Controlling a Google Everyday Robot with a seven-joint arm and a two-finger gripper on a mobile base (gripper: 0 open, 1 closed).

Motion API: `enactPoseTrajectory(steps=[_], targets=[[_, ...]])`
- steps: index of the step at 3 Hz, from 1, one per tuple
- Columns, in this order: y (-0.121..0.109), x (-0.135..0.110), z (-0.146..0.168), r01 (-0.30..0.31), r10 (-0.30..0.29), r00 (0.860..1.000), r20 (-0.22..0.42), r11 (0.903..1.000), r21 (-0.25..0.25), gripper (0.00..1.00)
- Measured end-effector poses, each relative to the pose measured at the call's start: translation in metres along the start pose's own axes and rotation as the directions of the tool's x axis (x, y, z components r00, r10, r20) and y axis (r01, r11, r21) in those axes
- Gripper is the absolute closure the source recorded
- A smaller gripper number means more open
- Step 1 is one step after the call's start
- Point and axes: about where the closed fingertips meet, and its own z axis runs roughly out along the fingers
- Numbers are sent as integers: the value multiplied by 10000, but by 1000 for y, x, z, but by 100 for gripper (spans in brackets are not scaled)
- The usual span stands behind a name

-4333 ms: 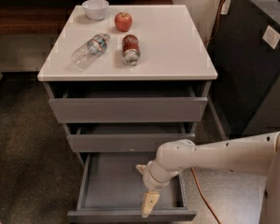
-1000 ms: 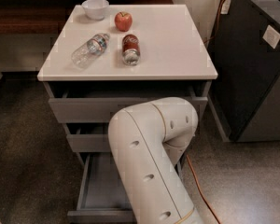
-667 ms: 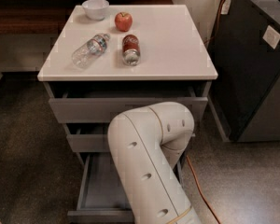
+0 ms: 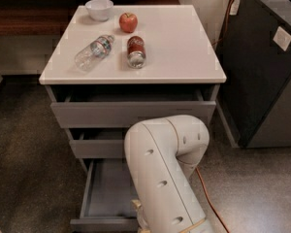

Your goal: Close bottom drawer

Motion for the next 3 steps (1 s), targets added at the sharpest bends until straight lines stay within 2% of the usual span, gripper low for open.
enactPoseTrajectory(steps=[3], targets=[[7,-5,19,-162,127,9936,1121,9994,308,2]])
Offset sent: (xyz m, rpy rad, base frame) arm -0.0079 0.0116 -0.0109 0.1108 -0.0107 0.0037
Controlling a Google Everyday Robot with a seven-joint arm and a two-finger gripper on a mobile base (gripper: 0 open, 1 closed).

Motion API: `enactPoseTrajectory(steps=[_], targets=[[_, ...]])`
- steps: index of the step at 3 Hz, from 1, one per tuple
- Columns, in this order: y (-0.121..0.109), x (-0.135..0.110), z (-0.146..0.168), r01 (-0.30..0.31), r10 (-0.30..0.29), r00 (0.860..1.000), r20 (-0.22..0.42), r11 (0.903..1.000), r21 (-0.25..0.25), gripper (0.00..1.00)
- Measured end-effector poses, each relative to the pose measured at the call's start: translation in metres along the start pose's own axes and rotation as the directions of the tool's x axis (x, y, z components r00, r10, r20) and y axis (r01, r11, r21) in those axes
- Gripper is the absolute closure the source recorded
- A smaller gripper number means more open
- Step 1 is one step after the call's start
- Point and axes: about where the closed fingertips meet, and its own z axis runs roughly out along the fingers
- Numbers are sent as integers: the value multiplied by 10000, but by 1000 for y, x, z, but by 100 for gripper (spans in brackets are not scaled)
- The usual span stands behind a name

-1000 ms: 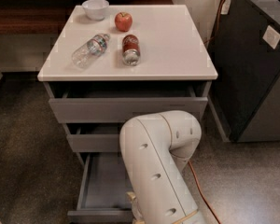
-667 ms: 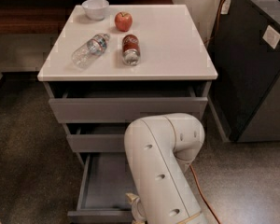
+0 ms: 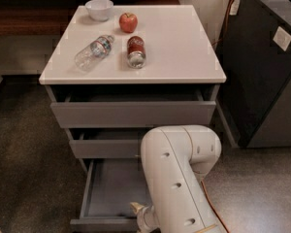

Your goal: Close bottom drawer

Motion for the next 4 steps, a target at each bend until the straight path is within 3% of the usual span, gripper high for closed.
enactPoseTrajectory(steps=[2,3,4], targets=[[-9,13,0,-419,420,9991,-52,9990,123,63],[-18,18,-7,-499,504,9986,-141,9982,323,87],[-25,21,-13,-492,503,9984,-247,9977,457,100]])
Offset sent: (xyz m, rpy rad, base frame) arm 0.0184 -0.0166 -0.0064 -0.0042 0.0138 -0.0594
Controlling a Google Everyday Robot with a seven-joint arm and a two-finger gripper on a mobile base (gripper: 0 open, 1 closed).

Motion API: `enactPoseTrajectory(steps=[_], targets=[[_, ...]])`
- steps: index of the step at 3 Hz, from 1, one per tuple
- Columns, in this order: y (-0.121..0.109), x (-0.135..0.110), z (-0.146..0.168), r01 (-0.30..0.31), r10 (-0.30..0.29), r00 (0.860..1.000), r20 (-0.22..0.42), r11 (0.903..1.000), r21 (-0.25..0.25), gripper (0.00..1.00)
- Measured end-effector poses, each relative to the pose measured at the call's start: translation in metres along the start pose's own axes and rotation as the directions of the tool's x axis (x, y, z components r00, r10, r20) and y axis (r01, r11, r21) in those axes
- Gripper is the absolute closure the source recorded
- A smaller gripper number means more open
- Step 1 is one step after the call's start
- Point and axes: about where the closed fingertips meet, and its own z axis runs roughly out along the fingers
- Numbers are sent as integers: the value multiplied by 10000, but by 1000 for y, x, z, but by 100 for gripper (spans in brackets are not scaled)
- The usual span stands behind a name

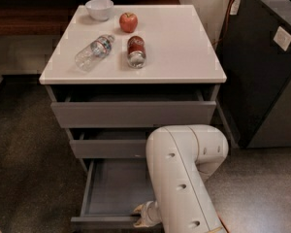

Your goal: Close bottom drawer

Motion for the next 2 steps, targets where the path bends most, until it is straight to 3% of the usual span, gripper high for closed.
enactPoseTrajectory(steps=[2], targets=[[-19,6,-6,91,-85,9997,-236,9996,255,100]])
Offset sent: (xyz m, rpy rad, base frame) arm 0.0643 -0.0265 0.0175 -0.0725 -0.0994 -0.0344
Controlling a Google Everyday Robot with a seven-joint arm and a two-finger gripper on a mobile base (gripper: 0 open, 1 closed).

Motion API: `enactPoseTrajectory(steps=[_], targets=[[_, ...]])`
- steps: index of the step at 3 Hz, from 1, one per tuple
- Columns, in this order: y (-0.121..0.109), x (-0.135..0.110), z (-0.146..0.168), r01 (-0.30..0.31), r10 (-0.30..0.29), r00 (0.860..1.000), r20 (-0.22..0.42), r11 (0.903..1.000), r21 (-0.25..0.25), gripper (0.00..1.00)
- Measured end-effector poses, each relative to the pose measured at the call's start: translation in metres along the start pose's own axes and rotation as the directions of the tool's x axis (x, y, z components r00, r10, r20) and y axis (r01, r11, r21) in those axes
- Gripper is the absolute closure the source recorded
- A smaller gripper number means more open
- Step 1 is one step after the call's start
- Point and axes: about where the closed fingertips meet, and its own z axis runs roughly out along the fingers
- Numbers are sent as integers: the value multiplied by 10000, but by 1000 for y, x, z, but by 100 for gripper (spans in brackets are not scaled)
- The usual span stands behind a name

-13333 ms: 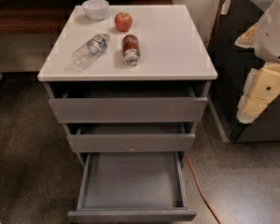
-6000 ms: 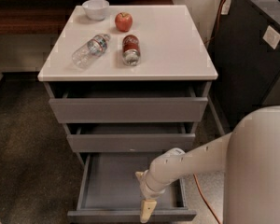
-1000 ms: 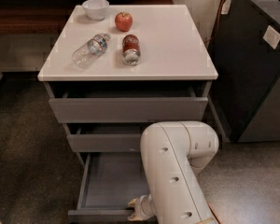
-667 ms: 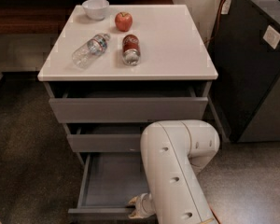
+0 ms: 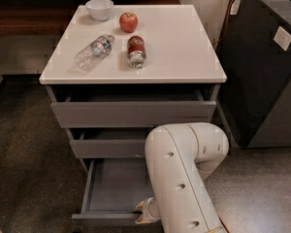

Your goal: Close bottom drawer

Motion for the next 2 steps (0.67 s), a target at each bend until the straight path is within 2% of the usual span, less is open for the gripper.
enactPoseTrajectory(steps=[2], targets=[[-32,9,-6,171,-161,9995,-272,9992,367,100]])
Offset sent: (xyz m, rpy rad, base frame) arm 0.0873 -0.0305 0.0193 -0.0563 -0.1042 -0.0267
